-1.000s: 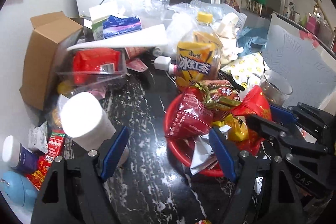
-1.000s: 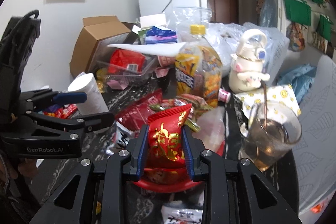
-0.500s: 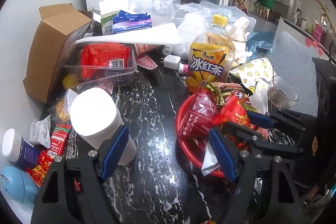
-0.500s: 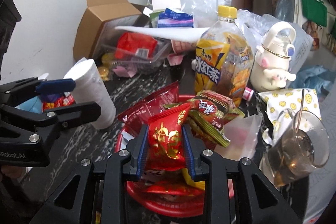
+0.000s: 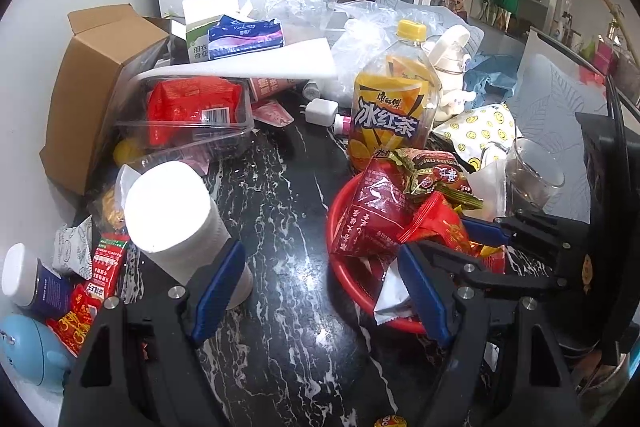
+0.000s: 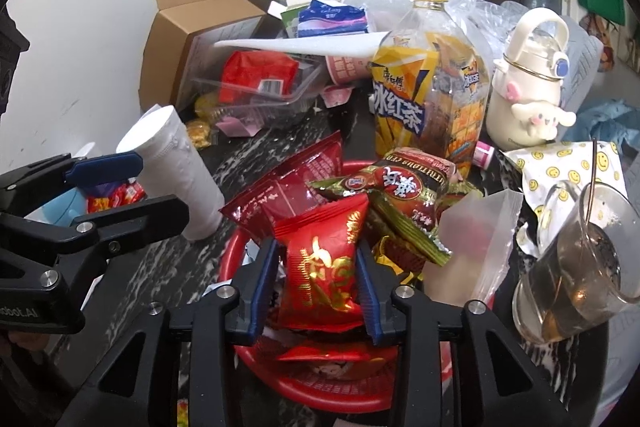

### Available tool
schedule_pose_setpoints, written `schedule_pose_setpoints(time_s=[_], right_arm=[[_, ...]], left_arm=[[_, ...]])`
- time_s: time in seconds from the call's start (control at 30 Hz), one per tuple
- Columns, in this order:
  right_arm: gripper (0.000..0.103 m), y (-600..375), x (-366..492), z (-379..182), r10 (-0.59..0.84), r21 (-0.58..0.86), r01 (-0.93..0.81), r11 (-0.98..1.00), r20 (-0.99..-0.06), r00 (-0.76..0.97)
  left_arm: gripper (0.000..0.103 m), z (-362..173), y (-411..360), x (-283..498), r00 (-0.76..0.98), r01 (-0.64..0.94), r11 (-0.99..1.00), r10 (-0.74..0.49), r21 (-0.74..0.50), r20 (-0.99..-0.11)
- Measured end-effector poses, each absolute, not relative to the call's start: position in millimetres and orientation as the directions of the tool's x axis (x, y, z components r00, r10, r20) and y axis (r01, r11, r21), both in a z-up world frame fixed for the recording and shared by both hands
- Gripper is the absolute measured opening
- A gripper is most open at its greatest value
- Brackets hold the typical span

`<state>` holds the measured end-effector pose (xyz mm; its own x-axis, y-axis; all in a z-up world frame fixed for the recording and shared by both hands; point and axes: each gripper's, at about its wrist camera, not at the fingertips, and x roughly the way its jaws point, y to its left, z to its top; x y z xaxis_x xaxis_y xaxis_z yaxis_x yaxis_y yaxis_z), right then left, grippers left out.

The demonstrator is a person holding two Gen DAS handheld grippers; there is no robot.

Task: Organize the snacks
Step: 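Open the right gripper over the basket while the left releases the white packet into it, then withdraw both open grippers from the basket back over the table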

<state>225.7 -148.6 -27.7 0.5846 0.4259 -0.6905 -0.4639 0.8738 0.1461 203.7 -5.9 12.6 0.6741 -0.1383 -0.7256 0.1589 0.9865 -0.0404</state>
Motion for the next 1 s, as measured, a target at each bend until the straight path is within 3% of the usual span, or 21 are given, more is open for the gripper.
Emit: schedule_pose_setpoints(time_s=[0.13,0.2,0.67,1.0], right_arm=[[0.039,-150.5,221.0,-22.7,0.423,0.139,-0.462,0.876,-0.682,0.596],[0.047,-151.2,218.2,-18.8,0.428,0.139,-0.466,0.874,-0.676,0.599],[0.047,-158.1,200.1,7.3,0.390,0.086,-0.446,0.891,-0.650,0.652],[0.047,-167.7,163.0,50.1,0.363,0.031,-0.427,0.904,-0.585,0.725]], left_arm=[[0.078,14.1,-8.3,201.6,0.679,0.169,0.985,-0.145,-0.039,-0.720],[0.078,14.6,-9.7,200.3,0.681,0.175,0.984,-0.151,-0.040,-0.717],[0.078,34.5,-14.1,180.8,0.711,0.181,0.982,-0.167,-0.051,-0.684],[0.078,75.5,-18.5,142.7,0.779,0.188,0.982,-0.167,-0.030,-0.604]])
